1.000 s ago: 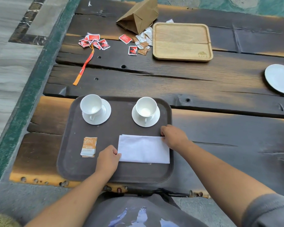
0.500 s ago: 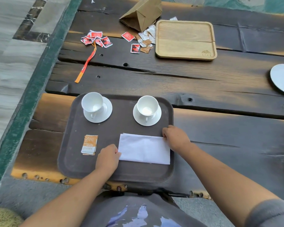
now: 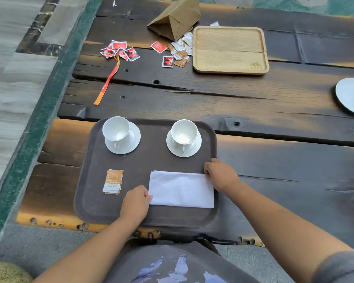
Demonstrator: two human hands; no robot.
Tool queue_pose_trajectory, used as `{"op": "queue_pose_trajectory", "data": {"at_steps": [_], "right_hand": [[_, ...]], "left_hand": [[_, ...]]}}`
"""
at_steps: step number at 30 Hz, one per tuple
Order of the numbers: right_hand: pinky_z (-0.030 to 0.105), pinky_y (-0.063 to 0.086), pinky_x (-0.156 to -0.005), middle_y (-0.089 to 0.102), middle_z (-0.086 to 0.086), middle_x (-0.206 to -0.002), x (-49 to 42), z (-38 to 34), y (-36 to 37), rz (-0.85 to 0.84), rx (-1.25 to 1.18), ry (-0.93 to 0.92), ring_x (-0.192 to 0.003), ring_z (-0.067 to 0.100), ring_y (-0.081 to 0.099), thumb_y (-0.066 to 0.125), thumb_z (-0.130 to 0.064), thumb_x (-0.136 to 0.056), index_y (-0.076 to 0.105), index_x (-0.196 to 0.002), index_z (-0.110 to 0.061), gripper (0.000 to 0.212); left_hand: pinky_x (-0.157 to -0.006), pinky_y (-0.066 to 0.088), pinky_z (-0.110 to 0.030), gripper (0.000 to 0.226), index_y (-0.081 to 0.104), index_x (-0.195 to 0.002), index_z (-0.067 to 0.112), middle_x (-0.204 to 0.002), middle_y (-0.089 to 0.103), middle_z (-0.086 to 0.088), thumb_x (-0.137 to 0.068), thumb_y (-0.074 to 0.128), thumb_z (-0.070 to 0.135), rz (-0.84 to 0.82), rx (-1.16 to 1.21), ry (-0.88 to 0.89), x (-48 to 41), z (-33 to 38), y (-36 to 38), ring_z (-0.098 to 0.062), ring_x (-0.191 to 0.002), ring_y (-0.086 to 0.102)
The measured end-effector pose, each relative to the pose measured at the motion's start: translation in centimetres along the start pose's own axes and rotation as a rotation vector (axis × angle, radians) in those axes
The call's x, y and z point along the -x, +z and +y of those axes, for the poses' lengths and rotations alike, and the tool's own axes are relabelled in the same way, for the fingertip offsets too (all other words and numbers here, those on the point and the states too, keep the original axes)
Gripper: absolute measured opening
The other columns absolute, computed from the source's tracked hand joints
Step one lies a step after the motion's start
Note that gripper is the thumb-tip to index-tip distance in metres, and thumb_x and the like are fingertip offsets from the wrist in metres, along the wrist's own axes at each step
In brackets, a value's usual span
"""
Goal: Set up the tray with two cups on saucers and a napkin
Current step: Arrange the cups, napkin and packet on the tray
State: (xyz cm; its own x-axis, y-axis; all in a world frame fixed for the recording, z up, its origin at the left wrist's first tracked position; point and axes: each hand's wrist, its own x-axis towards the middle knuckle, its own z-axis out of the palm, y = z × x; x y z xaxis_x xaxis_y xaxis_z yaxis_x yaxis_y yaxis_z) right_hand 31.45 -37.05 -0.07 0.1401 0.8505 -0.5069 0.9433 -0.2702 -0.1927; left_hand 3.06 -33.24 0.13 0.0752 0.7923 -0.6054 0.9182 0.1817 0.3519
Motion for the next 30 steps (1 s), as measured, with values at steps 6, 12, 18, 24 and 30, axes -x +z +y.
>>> {"op": "queue_pose_trajectory", "data": {"at_steps": [6, 12, 18, 24, 30], "right_hand": [[0.034, 0.043, -0.063, 0.055, 0.006, -0.102, 0.5, -0.1, 0.3, 0.025, -0.024, 0.031, -0.078, 0.027, 0.053, 0.051, -0.008, -0.094, 0.061, -0.094, -0.013, 0.011], [0.035, 0.046, -0.067, 0.055, 0.009, -0.107, 1.1, -0.6, -0.1, 0.037, -0.068, 0.043, -0.088, 0.031, 0.059, 0.050, -0.012, -0.096, 0.062, -0.100, -0.010, 0.012], [0.038, 0.050, -0.082, 0.051, 0.007, -0.116, 3.6, -1.9, 0.2, 0.112, -0.199, 0.029, -0.103, 0.030, 0.056, 0.060, -0.018, -0.094, 0.058, -0.119, -0.010, 0.027], [0.036, 0.038, -0.111, 0.044, 0.009, -0.144, 5.8, -4.2, 2.1, 0.120, -0.116, -0.118, -0.132, 0.029, 0.043, 0.067, -0.033, -0.091, 0.048, -0.138, -0.010, 0.056], [0.045, 0.012, -0.126, 0.021, 0.009, -0.165, 5.9, -4.5, 3.3, 0.083, 0.071, -0.144, -0.153, 0.027, 0.018, 0.066, -0.042, -0.092, 0.026, -0.155, -0.012, 0.080]], "left_hand": [[-0.073, 0.050, -0.037, 0.013, 0.058, -0.085, 0.012, -0.085, 0.065, -0.008, -0.093, 0.060, 0.022, -0.021, 0.013, 0.000, 0.2, -0.1, 0.0, -0.030, -0.085, 0.061], [-0.073, 0.051, -0.038, 0.013, 0.056, -0.084, 0.015, -0.083, 0.064, -0.005, -0.092, 0.061, 0.024, -0.018, 0.021, 0.017, 0.6, -0.3, -0.3, -0.027, -0.082, 0.060], [-0.071, 0.047, -0.039, 0.018, 0.046, -0.100, 0.021, -0.087, 0.052, 0.002, -0.093, 0.062, 0.023, 0.101, 0.045, 0.186, 0.9, 0.8, -1.1, -0.023, -0.081, 0.055], [-0.090, 0.047, -0.036, 0.025, 0.055, -0.118, 0.015, -0.120, 0.050, 0.003, -0.095, 0.062, 0.022, -0.009, -0.040, 0.577, 1.4, 3.2, -0.6, -0.019, -0.100, 0.055], [-0.113, 0.033, -0.042, 0.064, 0.033, -0.147, 0.022, -0.159, 0.021, 0.000, -0.094, 0.060, 0.044, -0.095, -0.475, 0.636, 0.7, 4.1, 0.3, -0.025, -0.147, 0.021]]}}
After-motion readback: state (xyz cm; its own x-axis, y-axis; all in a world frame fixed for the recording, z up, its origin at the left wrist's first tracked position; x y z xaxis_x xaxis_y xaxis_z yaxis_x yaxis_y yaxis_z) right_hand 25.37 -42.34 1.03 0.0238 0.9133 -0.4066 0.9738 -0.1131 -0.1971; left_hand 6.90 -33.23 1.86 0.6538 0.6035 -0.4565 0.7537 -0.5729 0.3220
